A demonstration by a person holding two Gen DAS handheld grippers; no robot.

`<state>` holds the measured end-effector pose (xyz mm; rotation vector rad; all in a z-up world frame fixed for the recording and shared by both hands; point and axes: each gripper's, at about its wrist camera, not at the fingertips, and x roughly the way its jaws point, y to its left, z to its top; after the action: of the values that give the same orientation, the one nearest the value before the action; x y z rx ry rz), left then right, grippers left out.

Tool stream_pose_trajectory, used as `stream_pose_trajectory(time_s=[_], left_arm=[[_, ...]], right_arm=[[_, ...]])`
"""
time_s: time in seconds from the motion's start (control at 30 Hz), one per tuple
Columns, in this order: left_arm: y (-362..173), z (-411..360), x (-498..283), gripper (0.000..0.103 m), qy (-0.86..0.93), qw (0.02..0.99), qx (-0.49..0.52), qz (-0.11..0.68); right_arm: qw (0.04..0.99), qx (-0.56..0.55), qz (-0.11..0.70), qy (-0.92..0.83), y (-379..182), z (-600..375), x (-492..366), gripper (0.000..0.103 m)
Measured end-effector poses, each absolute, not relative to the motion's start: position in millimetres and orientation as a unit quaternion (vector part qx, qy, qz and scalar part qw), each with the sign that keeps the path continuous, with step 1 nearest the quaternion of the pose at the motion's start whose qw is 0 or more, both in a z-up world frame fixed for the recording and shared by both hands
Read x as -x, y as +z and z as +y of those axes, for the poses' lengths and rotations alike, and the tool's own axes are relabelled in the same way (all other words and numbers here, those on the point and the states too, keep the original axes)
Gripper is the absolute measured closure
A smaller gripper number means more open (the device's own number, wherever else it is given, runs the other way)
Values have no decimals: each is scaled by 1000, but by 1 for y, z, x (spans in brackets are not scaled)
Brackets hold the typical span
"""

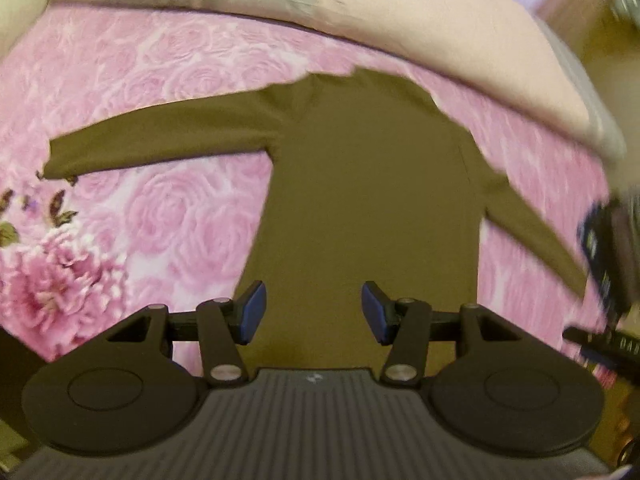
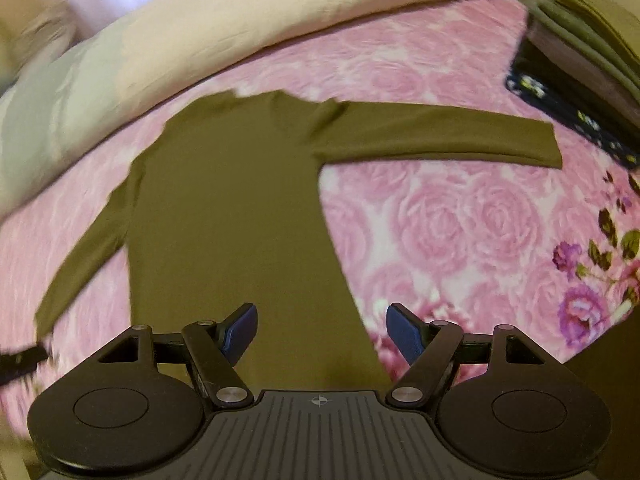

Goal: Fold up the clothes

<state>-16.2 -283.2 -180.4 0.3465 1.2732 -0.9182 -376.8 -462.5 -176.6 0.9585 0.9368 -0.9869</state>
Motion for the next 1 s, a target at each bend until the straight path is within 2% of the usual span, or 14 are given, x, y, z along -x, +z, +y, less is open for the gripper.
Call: stream_pose_trajectory(time_s=[0.07, 0.17, 0.27, 0.4, 0.6, 0.8, 0.93, 1.0], left_arm=[[-201, -284, -21, 55, -399, 699, -101, 584], [-240, -275, -77, 63, -365, 707, -8, 605], [-286, -258, -131, 63, -294, 721, 77, 623], [-346, -237, -194, 63, -183, 743, 103, 635], [-400, -199, -257, 65, -104, 769, 198, 598], [-420, -175, -281, 68, -89, 776, 288, 554], [-429, -170, -280, 77, -91, 781, 310, 535], [-426, -173, -278, 91, -94, 793, 293, 526]], right_arm=[[656, -448, 405, -453, -186, -486, 369, 29], [636, -460, 405, -469, -206, -506, 355, 29], [619, -453, 427, -479, -234, -515, 335, 29], [608, -448, 445, -481, -273, -517, 319, 29], [595, -446, 458, -487, -319, -516, 301, 29], [596, -436, 472, -482, -346, -503, 287, 29], [599, -437, 474, -475, -354, -502, 286, 29], [602, -435, 474, -473, -354, -503, 288, 29]])
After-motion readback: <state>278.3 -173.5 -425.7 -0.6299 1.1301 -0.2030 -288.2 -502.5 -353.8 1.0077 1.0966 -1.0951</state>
